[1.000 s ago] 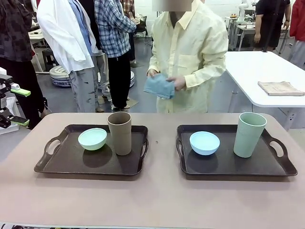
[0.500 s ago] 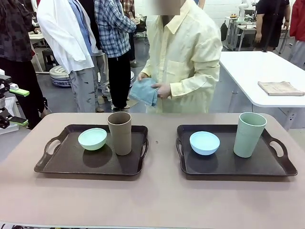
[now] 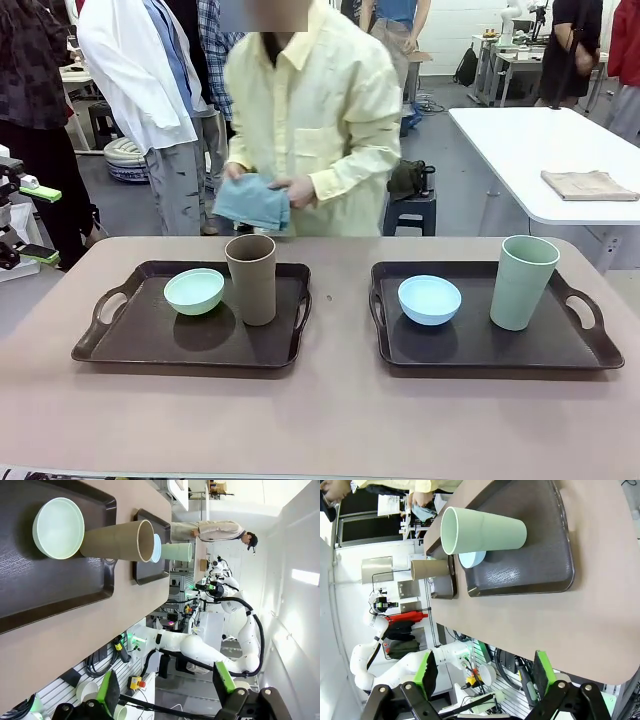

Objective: Set up a tray with a mat and arrange the tableware.
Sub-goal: Pick up the Picnic Bowl and Reusable plastic cup from the Handle tray in front of the human's position and hold them in the air.

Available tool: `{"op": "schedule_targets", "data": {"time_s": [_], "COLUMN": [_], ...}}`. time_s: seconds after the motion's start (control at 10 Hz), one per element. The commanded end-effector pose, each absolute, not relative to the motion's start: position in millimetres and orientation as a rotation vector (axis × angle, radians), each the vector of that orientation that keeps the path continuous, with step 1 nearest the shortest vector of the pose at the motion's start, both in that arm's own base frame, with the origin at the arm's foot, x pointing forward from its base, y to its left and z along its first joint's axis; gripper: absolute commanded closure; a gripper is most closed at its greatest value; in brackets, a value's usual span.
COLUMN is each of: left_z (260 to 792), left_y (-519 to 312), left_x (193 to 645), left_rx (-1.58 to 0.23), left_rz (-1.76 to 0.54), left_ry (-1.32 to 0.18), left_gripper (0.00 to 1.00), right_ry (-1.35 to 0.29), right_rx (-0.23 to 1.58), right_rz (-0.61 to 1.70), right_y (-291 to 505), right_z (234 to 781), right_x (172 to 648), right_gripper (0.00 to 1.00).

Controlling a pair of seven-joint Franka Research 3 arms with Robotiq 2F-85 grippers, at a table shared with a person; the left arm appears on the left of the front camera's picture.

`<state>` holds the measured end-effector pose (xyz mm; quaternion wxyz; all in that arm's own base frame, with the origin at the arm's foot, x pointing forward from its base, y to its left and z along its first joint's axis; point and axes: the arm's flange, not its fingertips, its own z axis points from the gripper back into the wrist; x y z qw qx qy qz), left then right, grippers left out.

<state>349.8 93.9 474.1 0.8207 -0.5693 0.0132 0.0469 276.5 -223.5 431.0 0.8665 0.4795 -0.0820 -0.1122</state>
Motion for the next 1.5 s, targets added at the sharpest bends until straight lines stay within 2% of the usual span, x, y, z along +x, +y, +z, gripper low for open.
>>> {"op": "schedule_targets", "data": {"time_s": [0.0, 1.4], "left_z": [476.4, 476.4], "left_y": [93.5, 93.5], "left_x": [349.8, 349.8], "left_rx": [-1.228, -1.228], "left_rz": [0.113, 0.113], "left_ry": [0.033, 0.033], "left_gripper": [0.0, 0.0], "right_ry": [-0.173, -0.173], "right_rx": [1.013, 1.013], "right_rz": [-0.234, -0.234], "right_y": [-223.5, -223.5], "right_z": [429.7, 429.7], "right_x": [276.2, 276.2], "right_gripper": [0.0, 0.0]}}
